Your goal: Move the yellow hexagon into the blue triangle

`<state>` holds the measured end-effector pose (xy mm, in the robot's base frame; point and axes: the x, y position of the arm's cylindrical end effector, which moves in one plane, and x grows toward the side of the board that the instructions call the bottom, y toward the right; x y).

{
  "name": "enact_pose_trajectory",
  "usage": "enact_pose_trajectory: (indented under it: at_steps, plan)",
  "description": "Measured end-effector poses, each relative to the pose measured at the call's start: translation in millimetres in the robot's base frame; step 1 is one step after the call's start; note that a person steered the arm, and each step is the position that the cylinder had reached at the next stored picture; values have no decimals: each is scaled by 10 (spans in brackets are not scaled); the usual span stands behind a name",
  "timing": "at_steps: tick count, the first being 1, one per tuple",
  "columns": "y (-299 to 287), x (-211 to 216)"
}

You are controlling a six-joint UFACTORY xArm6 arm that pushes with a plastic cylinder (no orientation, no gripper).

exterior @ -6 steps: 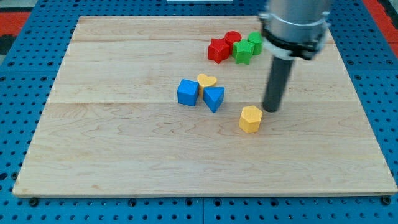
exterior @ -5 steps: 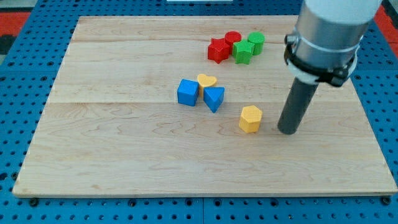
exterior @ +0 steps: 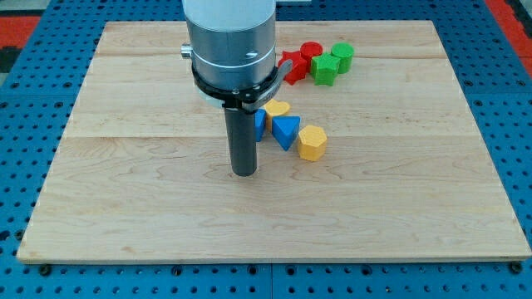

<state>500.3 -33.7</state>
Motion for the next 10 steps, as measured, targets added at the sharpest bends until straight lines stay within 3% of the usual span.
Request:
enact_pose_trajectory:
  at_steps: [4, 6, 7, 9, 10]
  plan:
    - [-2, -12]
    - [1036, 75]
    - [1295, -157]
    - [744, -255]
    - [1028, -353]
